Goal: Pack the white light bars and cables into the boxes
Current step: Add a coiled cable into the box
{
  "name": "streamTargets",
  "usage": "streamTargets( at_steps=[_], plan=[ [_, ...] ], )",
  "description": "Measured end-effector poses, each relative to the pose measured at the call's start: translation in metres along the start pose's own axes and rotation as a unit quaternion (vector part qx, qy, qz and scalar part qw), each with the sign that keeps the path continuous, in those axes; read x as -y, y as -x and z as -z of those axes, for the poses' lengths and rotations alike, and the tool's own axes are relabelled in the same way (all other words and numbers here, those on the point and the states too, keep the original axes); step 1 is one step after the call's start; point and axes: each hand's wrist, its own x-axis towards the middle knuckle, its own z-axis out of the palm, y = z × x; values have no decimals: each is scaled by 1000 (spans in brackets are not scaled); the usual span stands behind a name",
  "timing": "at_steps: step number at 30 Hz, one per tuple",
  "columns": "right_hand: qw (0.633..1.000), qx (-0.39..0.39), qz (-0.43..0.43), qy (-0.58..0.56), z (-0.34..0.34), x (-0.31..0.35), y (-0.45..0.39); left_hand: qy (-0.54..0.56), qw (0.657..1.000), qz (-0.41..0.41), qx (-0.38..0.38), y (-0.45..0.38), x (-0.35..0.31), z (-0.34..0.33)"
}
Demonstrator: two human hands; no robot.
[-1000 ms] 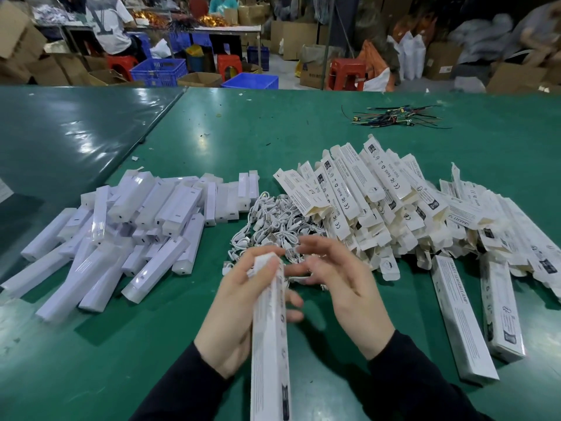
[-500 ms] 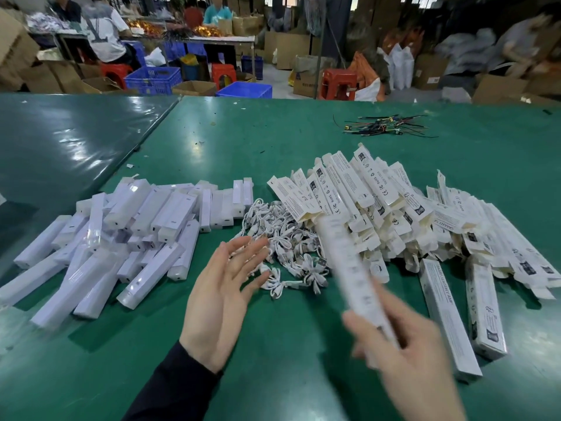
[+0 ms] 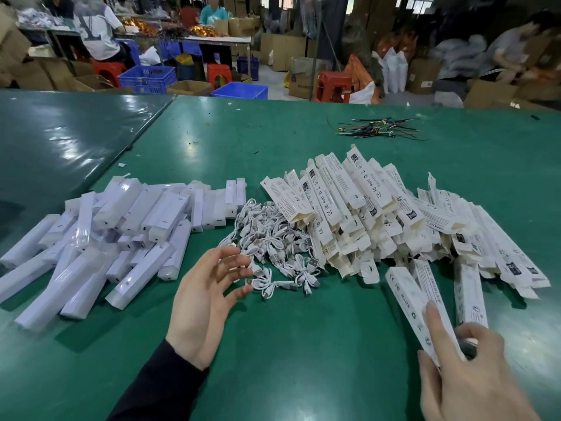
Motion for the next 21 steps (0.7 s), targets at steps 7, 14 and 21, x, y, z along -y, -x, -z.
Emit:
streamTargets(
  at_steps=[7,14,21],
  plan=[
    [975,172,-23,141,-13,6,-11,-36,999,17,1,0,3,-2],
    [970,177,-137,98,-24,-43,-50,-55,998,3,-14,0,0,-3],
    [970,163,-183,0,-76,-127,-66,-156,980,-98,-78,-10,-12,9]
  ],
)
